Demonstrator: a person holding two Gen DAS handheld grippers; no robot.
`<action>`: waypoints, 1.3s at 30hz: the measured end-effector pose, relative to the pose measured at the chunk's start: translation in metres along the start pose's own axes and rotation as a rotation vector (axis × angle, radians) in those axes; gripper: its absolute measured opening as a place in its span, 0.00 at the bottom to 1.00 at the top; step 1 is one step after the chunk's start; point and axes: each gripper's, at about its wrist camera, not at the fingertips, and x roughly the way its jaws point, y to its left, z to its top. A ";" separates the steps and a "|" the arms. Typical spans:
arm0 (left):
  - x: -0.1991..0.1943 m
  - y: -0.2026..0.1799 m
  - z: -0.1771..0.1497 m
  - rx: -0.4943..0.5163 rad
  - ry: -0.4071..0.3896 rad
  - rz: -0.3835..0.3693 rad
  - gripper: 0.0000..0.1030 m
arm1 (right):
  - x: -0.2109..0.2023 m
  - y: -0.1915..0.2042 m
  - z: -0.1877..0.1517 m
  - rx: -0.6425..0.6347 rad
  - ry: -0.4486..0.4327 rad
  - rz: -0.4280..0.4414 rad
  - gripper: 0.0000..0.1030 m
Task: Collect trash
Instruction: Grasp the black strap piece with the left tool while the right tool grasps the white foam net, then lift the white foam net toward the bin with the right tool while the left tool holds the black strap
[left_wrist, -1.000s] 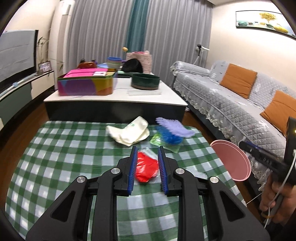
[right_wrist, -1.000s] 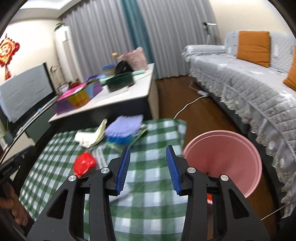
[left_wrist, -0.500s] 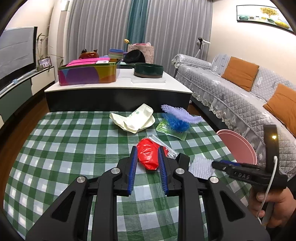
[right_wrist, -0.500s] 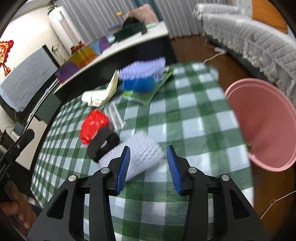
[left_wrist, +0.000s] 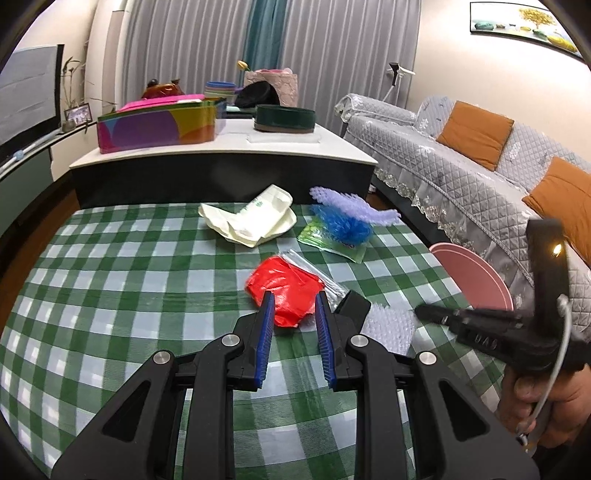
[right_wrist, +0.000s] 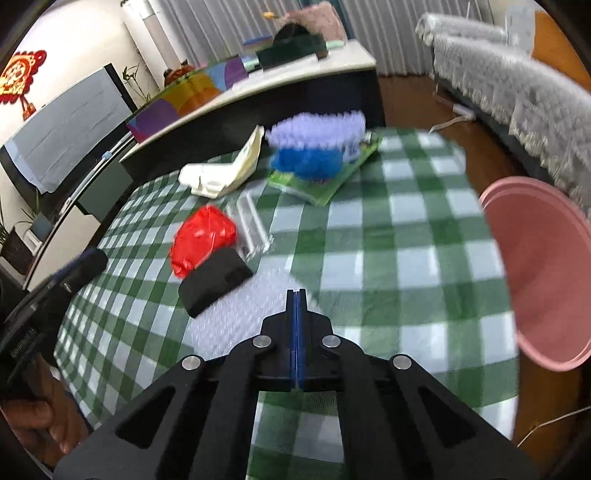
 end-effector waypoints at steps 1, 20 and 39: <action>0.003 -0.002 -0.001 0.001 0.006 -0.005 0.22 | -0.003 -0.001 0.002 -0.001 -0.011 -0.007 0.00; 0.055 -0.028 -0.018 0.061 0.140 -0.070 0.24 | 0.021 -0.025 0.000 0.154 0.082 0.080 0.41; 0.028 -0.015 -0.001 0.042 0.059 -0.025 0.20 | -0.012 0.005 0.017 -0.003 -0.054 0.058 0.07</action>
